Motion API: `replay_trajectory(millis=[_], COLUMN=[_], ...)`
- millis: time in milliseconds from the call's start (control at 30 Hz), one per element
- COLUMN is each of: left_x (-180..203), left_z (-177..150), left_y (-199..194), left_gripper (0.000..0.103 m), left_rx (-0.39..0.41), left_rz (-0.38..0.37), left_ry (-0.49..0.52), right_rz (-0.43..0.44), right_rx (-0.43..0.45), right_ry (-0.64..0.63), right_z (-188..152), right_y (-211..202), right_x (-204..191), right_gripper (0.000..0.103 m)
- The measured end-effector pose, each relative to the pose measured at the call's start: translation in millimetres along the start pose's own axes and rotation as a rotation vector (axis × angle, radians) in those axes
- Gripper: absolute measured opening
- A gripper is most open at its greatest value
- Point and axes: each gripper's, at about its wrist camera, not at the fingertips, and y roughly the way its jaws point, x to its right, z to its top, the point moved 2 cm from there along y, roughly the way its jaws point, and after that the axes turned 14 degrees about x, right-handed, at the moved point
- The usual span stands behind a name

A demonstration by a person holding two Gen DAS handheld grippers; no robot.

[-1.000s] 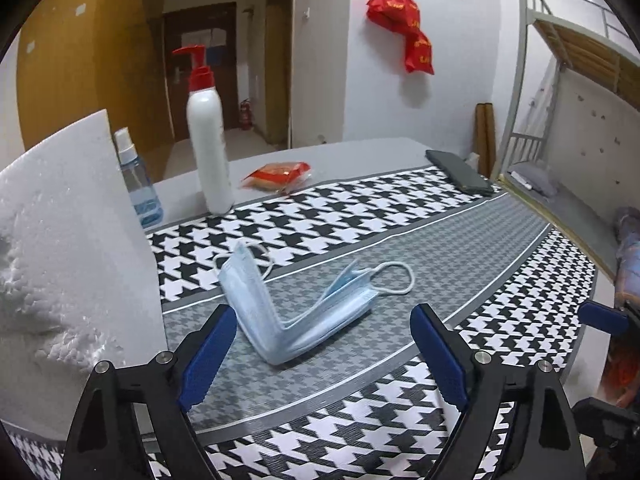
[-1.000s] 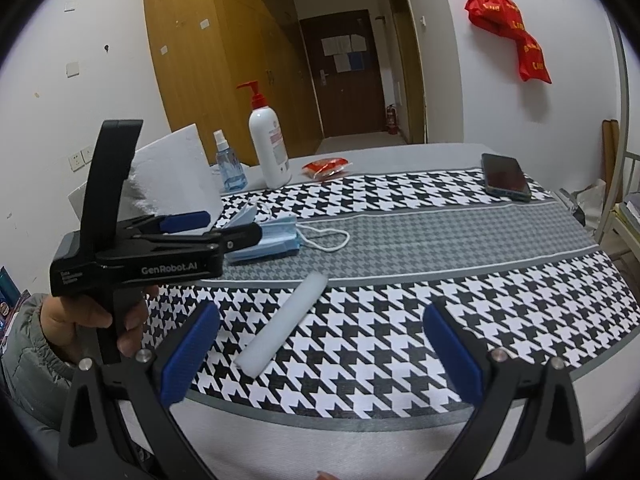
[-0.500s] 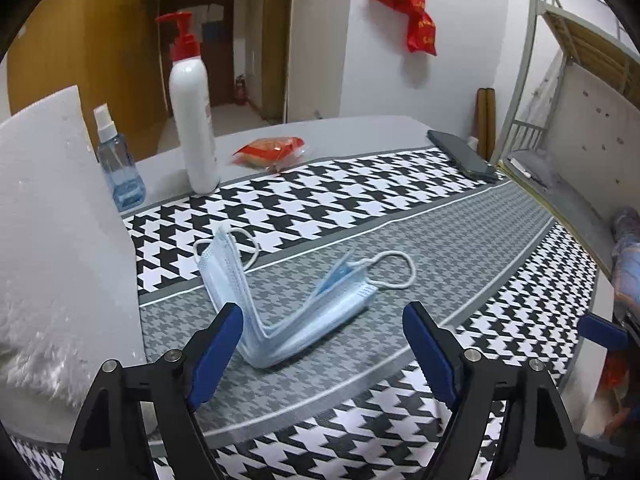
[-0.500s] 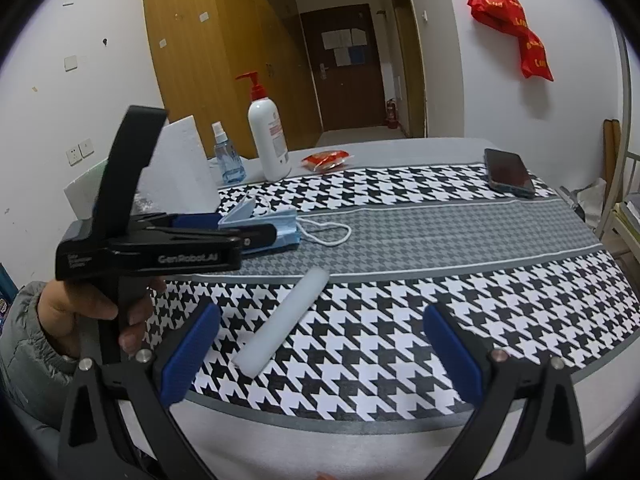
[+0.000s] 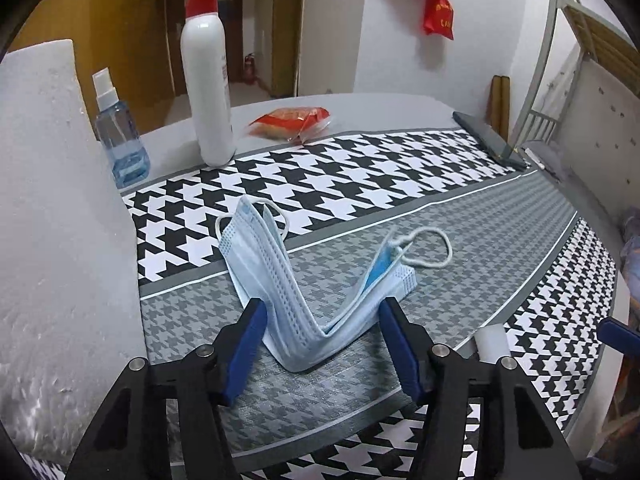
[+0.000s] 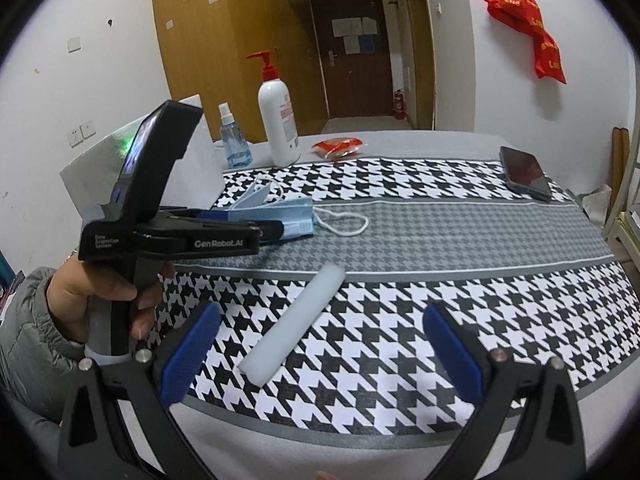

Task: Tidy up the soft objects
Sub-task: 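Close the left tool on the blue face mask and lift it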

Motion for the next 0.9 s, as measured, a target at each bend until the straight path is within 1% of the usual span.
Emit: replay_trajectory(millis=[67,133,267,300,333,367,433,533,767,900], left_x=[0,0,-3,-3,-4,-5,-7,-7,-8,-8], left_z=[-1,-1,0,0,0,1,1,1,1,1], left_y=[2,3,4,4,3,3,2,0,-13,-21], left_gripper=[0.056,0.051,0.045,0.041,0.034,0.031,0.019,0.011,0.01,0.01], left_rx=[0.0,0.0,0.001,0.002,0.003,0.004,0.006,0.008,0.053,0.087], left_rz=[0.008,0.01,0.013,0.014,0.014,0.014,0.011,-0.017,-0.032,-0.033], left_ry=[0.009,0.012,0.005,0.004,0.003,0.001,-0.005,-0.01,-0.012,-0.01], right_rz=[0.004,0.007,0.011,0.011,0.013,0.014,0.013,0.007,-0.046,-0.101], right_rx=[-0.008,-0.015,-0.034,-0.038,-0.043,-0.048,-0.054,-0.063,-0.093,-0.096], right_ry=[-0.003,-0.007,-0.011,-0.011,-0.012,-0.014,-0.018,-0.025,-0.043,-0.04], right_z=[0,0,-1,-2,-3,-4,-4,-5,-11,-12], right_y=[3,6,12,14,15,16,18,21,27,27], right_x=[0,0,2,2,1,1,0,-4,-16,-20], right_gripper=[0.103,0.103,0.103,0.103,0.103,0.103,0.103,0.103,0.103,0.103])
